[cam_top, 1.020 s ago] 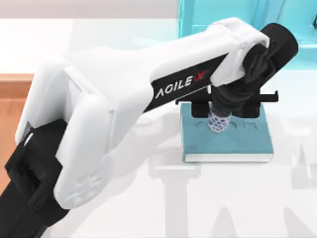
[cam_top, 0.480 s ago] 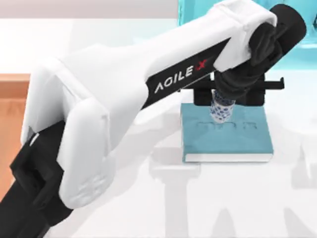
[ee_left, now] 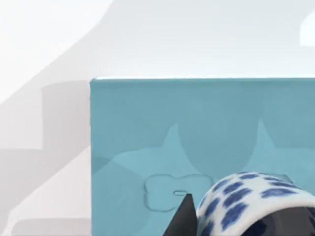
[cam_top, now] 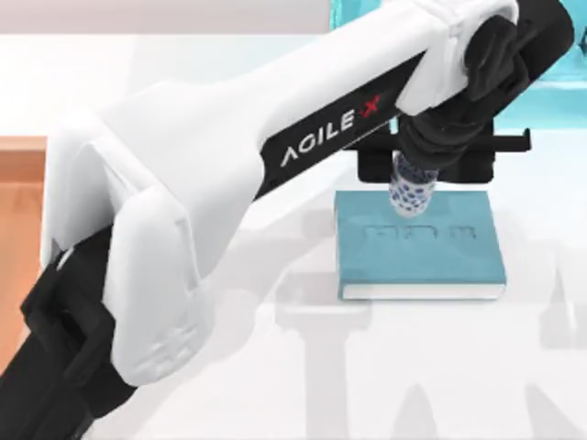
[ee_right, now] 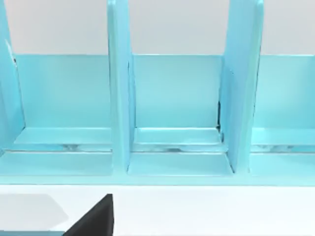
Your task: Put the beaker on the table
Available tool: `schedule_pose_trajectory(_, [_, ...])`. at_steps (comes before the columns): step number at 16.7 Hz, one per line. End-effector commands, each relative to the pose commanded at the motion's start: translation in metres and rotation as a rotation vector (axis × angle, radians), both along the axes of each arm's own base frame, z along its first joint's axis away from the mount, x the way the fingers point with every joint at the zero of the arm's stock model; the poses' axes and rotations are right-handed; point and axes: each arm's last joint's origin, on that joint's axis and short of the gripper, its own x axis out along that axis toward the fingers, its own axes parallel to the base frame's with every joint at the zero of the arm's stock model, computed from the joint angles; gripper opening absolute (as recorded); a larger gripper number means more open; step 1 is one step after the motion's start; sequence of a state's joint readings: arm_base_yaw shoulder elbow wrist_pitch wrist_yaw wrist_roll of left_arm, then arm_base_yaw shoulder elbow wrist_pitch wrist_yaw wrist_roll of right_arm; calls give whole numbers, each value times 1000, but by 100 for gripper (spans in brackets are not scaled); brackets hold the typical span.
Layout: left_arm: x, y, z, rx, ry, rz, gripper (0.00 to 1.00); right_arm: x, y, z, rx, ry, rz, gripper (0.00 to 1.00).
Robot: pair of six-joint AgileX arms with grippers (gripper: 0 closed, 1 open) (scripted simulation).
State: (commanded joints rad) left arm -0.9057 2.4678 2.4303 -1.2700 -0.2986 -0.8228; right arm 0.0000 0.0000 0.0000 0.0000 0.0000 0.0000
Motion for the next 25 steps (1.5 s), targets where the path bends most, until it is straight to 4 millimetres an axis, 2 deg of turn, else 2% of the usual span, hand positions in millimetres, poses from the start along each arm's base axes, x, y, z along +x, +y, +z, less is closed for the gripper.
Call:
schedule_pose_trajectory(3, [0,9,8,-11,-6,-6,0,0,0,0,0,0,0,100])
schedule_pose_trajectory(6, [0,32,16,-11,-4,-10,0,0,0,0,0,0,0,100])
schedule_pose_trajectory(10, [-7,77,20,-3,5,-4,0,0,0,0,0,0,0,100])
schedule_pose_trajectory(13, [-19,114,15,12,20,3,0,0,0,0,0,0,0,100])
schedule_pose_trajectory(16, [-31,142,14,5,13,7,0,0,0,0,0,0,0,100])
schedule_pose_trajectory(19, [-36,155,15,-4,2,9,0,0,0,0,0,0,0,100])
schedule_pose_trajectory(23, [-37,154,14,2,6,3,0,0,0,0,0,0,0,100])
schedule_pose_trajectory(25, [-35,154,5,12,17,3,0,0,0,0,0,0,0,100])
